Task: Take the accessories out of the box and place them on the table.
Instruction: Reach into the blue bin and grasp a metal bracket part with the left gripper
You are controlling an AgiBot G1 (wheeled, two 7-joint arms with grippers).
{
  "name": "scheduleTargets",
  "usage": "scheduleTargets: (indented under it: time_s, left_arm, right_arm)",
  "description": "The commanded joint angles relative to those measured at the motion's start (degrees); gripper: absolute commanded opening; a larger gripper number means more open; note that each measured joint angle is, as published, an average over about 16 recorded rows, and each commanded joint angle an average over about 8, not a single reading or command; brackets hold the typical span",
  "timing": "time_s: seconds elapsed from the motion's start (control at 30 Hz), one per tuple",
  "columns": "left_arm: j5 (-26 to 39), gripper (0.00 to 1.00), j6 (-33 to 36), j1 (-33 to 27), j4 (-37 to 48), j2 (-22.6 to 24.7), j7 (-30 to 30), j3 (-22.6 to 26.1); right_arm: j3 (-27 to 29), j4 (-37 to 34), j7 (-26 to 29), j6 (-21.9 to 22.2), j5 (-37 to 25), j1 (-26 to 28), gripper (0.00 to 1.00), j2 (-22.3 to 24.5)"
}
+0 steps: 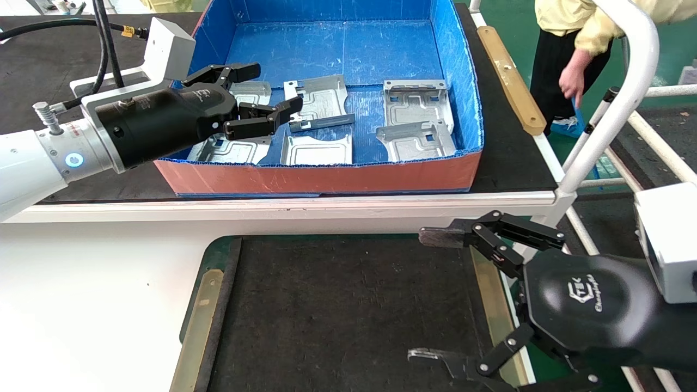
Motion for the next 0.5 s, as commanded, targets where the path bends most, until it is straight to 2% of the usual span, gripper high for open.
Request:
scheduleTargets:
  time_s: [0.03, 0.5]
  left_arm:
    - [0.59, 1.0, -0.6, -0.88, 1.89, 0.61, 0.66, 0.16]
    - [4.1, 1.0, -5.59, -3.04, 8.42, 3.81, 1.47, 1.69]
  right_arm:
    - [0.0, 0.0, 0.0, 0.0, 0.0, 0.0, 1.0, 0.0]
    - [-0.03, 0.0, -0.01, 0.01, 0.02, 0.01, 1.0, 0.01]
